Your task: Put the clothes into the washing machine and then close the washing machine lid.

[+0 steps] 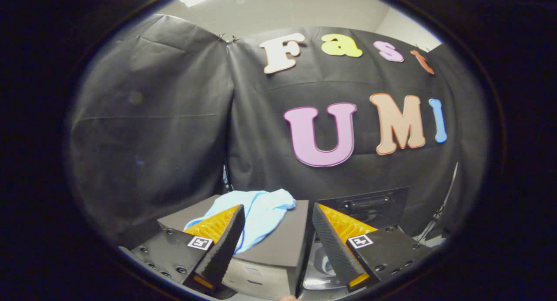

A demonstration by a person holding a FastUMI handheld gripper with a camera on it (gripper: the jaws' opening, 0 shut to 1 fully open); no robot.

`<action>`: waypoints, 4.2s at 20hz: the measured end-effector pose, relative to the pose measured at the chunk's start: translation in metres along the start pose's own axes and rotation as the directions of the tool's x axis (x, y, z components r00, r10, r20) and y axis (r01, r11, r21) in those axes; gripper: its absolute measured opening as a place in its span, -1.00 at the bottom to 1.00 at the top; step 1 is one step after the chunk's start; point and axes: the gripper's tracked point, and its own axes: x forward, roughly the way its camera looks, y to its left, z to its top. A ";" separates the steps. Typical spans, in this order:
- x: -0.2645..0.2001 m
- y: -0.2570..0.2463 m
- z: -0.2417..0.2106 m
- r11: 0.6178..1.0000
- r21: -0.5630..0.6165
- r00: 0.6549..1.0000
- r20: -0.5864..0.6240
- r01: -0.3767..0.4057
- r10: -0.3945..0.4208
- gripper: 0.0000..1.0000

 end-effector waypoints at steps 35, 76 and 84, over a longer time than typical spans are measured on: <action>0.092 0.005 -0.079 0.973 -0.018 0.841 -0.506 -0.231 0.190 -0.95; 0.033 -0.288 -0.184 0.995 0.074 0.911 -0.411 0.063 -0.027 0.97; -0.032 -0.305 -0.133 0.996 0.062 0.930 -0.366 0.066 -0.039 0.97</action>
